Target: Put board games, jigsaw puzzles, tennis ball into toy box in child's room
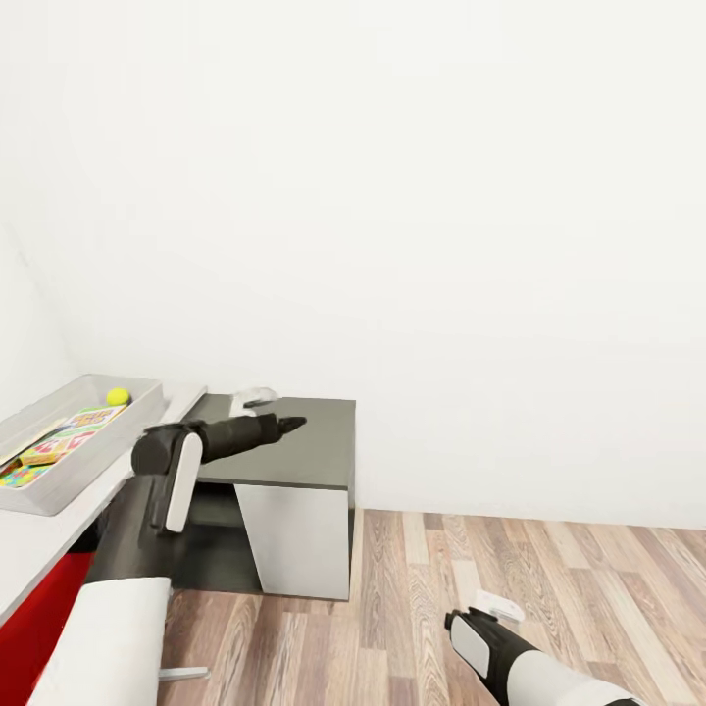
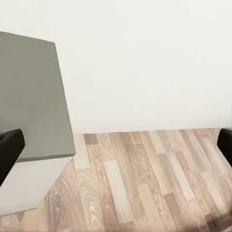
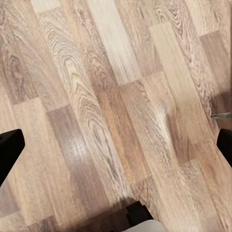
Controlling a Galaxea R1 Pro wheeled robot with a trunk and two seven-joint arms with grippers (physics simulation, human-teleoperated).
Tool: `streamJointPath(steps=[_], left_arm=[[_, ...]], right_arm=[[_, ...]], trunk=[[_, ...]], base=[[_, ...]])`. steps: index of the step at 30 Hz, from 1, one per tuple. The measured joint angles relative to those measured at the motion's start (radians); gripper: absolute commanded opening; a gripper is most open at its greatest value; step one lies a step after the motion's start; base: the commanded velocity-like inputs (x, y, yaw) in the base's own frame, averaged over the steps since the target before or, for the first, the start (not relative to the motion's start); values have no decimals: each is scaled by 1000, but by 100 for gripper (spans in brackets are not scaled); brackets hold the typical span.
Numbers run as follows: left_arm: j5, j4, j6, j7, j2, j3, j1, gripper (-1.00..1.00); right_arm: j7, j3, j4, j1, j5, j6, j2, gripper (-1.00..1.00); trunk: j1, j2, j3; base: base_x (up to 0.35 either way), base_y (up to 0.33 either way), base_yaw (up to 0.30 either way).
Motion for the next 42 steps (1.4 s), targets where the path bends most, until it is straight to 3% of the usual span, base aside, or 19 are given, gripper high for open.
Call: streamJointPath(steps=[3, 11, 19, 25, 29, 37, 42], left_arm=[[0, 72, -32, 50, -14, -5, 0, 100], [-4, 245, -156, 96, -39, -5, 0, 100], [3, 481, -359, 261, -41, -5, 0, 100], [-1, 660, -526, 290, -41, -8, -1, 100], [-1, 796, -646, 297, -37, -12, 0, 100], [-7, 966, -806, 309, -23, -13, 10, 100], [-14, 1157, -929, 413, 20, -14, 16, 100]], right_arm=[[0, 0, 1, 1, 0, -6, -3, 100], [0, 0, 1, 1, 1, -9, -5, 100], [0, 0, 2, 3, 2, -9, -8, 100], [0, 0, 3, 3, 3, -9, -9, 100], [0, 0, 4, 3, 2, -8, -9, 100], [0, 1, 4, 3, 2, -8, -9, 100], [0, 1, 4, 3, 1, -9, -7, 100]], trunk=[[0, 0, 0], [0, 0, 0], [0, 0, 0], [0, 0, 0], [0, 0, 0], [0, 0, 0], [0, 0, 0]], base=[[0, 0, 0], [0, 0, 0], [0, 0, 0], [0, 0, 0], [0, 0, 0], [0, 0, 0], [0, 0, 0]])
